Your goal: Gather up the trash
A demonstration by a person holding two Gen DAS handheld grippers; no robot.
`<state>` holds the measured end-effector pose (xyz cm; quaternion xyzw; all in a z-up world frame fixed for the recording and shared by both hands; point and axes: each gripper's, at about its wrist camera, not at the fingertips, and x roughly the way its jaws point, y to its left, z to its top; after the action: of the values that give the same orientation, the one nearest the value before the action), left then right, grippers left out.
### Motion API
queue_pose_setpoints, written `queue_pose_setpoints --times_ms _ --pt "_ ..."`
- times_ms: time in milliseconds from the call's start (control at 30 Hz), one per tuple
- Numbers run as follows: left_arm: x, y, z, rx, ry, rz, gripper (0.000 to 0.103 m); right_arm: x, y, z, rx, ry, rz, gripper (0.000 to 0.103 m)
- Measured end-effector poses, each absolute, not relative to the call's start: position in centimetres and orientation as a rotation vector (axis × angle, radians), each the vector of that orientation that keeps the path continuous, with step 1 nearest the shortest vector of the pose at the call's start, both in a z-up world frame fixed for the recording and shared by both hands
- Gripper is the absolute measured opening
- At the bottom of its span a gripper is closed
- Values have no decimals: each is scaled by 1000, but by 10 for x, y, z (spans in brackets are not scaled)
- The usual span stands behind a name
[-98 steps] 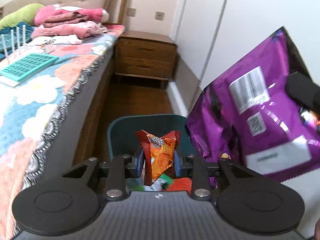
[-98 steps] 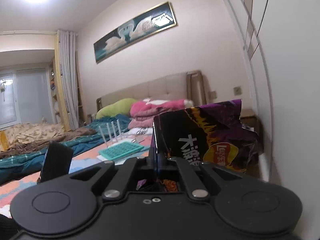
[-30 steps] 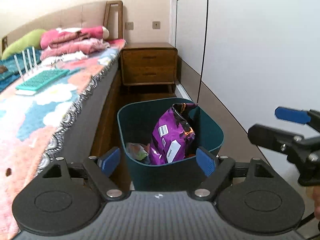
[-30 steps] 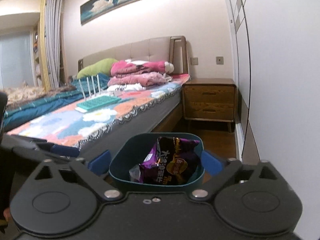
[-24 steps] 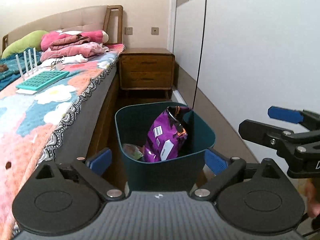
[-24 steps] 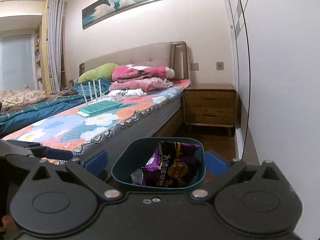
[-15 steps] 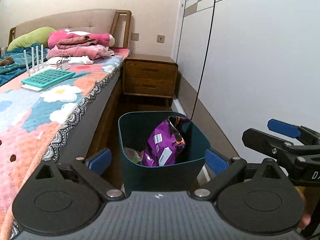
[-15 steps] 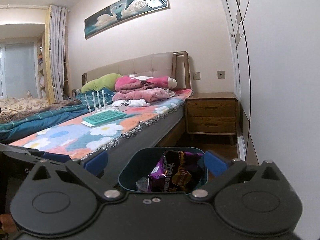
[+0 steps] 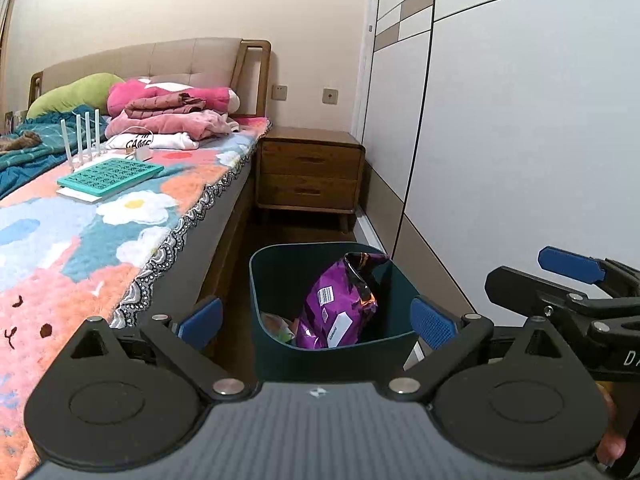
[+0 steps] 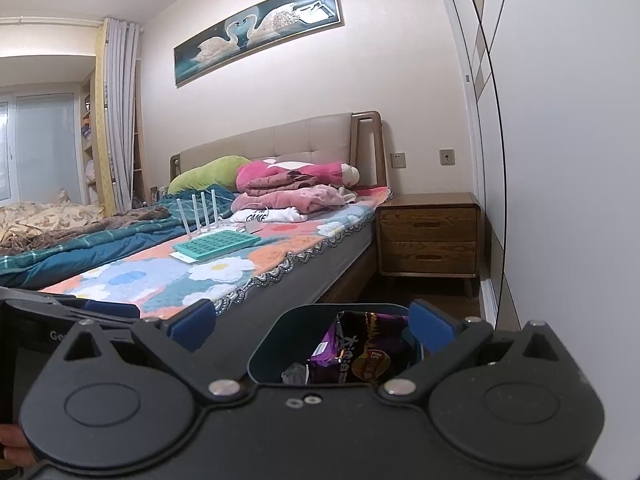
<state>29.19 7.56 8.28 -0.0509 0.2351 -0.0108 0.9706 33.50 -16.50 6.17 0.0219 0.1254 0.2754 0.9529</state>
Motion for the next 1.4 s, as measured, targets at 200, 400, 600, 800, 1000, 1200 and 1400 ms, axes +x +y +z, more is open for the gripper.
queue_pose_setpoints --times_ms 200,400,600,800,1000,1200,1400 --pt "290 76 82 -99 471 -23 101 333 -166 61 42 251 564 103" --pt "288 75 82 -84 463 -17 101 332 -165 62 37 249 563 103" --pt "288 76 82 -80 462 -20 101 331 -164 62 32 248 559 103" --pt "289 76 81 -72 462 -29 101 331 -165 63 32 250 564 103" --pt "291 79 80 -92 469 -32 101 331 -165 63 31 255 564 103" --pt "291 78 79 -82 456 -26 101 331 -163 62 27 255 562 103" --pt "294 77 75 -88 480 -27 101 330 -163 62 25 267 553 103"
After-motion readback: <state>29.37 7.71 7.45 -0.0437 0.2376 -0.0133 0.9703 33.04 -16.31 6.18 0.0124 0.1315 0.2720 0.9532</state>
